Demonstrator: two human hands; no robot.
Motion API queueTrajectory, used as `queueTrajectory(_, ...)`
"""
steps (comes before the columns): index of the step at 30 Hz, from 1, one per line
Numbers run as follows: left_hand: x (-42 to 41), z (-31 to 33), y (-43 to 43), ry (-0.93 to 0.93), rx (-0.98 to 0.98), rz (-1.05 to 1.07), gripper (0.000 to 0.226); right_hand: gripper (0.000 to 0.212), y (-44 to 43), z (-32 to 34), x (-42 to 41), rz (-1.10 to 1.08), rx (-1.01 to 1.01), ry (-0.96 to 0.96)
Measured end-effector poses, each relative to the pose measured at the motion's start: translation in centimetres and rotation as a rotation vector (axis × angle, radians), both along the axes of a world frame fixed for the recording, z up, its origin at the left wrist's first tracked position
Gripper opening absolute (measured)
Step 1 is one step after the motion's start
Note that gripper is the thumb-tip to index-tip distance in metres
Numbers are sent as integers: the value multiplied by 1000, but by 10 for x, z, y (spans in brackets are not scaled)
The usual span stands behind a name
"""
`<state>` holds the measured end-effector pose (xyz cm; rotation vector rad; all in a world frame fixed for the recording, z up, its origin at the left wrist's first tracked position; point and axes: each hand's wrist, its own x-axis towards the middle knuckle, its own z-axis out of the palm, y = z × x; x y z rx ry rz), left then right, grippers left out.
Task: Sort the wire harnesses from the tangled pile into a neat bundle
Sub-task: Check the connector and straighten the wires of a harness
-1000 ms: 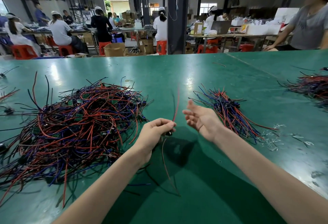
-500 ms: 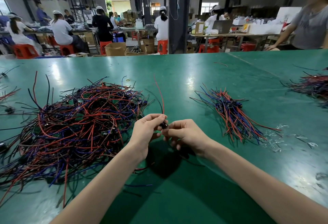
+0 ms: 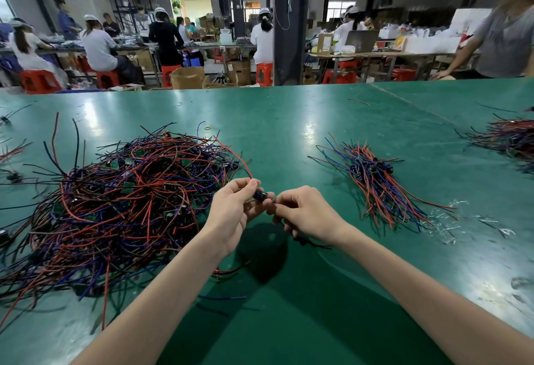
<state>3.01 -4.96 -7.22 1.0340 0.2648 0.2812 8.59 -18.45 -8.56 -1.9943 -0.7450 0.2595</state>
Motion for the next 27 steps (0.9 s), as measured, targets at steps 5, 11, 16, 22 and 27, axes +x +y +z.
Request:
queueTrajectory(5,0,7,6,-43,-8,50,14,21,-2,1,4,-2,-98,-215)
queueTrajectory(11,1,18,19,-100,-43,152,14,18,-8,3,14,-8,-111,-262)
queueTrajectory(16,1,21,25,-111,-39,207,13,18,-11,8,15,52,-143,-219)
queueTrajectory(22,0,21,28,-98,-34,235,15,18,-15,6,18,87,-246,-292)
queueTrajectory(27,-1,20,30,-71,-12,253,13,13,-22,13,18,283,-162,57)
